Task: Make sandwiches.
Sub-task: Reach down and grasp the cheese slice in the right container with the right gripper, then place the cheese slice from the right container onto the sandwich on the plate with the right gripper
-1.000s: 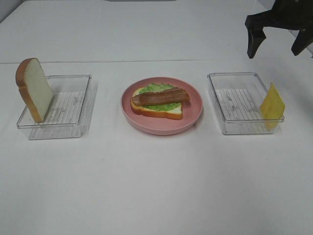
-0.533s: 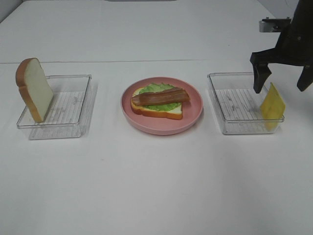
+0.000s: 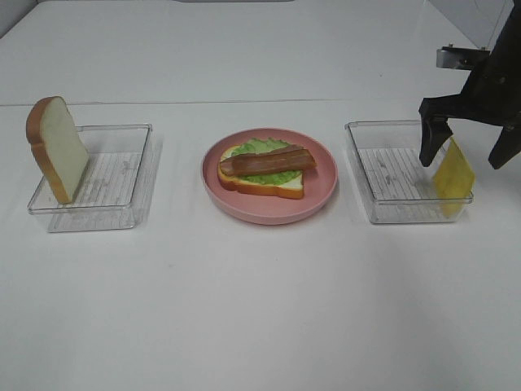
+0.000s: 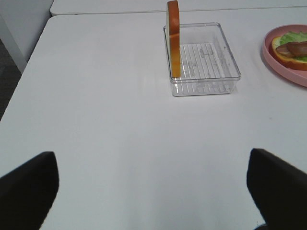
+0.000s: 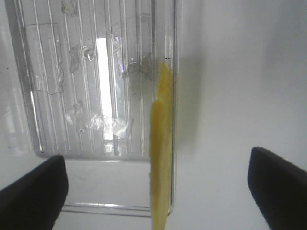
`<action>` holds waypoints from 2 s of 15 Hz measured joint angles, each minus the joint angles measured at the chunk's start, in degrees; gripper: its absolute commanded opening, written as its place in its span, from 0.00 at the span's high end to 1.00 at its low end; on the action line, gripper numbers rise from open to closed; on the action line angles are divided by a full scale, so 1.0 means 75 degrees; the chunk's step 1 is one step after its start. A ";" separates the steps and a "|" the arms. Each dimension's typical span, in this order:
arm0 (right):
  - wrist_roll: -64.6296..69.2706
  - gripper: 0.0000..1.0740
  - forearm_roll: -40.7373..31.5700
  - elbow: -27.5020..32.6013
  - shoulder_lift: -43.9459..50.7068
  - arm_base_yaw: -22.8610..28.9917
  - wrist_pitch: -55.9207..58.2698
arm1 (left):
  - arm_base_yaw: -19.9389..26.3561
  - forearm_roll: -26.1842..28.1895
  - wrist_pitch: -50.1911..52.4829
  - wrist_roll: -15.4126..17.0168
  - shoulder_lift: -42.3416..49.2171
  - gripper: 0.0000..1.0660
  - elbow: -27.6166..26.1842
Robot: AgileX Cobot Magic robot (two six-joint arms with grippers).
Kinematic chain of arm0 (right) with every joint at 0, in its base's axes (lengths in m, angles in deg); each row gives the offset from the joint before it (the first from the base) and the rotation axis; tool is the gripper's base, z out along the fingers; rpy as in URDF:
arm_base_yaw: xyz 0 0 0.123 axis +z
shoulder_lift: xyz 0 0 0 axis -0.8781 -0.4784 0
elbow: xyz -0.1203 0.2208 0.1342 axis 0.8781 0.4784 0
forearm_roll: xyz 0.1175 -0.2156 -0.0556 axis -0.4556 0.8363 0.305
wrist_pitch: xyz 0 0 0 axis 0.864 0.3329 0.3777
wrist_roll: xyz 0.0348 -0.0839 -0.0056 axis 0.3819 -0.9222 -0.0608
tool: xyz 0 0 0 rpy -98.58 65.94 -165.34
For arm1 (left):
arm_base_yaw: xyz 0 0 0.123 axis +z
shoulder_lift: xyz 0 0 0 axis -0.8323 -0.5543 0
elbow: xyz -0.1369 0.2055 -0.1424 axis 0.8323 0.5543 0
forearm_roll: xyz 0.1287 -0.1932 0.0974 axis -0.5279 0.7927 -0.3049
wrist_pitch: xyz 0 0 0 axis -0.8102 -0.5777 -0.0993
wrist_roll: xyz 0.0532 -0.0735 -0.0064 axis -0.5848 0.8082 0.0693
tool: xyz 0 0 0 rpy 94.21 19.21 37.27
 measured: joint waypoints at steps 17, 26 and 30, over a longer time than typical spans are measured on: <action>0.0535 1.00 0.0260 0.0000 -0.0214 0.0000 -0.0168 | 0.0000 0.0000 0.0000 0.0000 0.0000 0.05 0.0000; 0.0535 1.00 0.0199 0.0000 0.0084 0.0008 -0.0168 | 0.0000 0.0000 0.0000 0.0000 0.0000 0.05 0.0000; 0.0535 1.00 0.0183 0.0000 0.0443 0.0008 -0.0168 | 0.0000 0.0000 0.0000 0.0000 0.0000 0.05 0.0000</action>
